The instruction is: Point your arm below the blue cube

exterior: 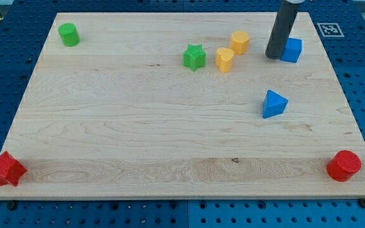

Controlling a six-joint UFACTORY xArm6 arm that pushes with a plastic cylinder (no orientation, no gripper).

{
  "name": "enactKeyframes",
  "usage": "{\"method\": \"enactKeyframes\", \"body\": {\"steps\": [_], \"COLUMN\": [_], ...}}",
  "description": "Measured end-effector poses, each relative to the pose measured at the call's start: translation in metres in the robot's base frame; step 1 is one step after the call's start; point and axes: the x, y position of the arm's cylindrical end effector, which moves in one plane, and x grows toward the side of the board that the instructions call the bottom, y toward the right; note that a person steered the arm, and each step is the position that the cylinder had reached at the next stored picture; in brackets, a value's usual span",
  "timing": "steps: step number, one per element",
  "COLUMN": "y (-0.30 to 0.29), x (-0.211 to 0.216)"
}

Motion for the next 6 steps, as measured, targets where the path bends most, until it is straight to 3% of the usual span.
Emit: {"method": "enactKeyframes", "body": {"steps": [1,3,4,6], "y": [-0.003,-0.002,0.037,0.040], "x": [0.000,0.070,0.053,0.027]}}
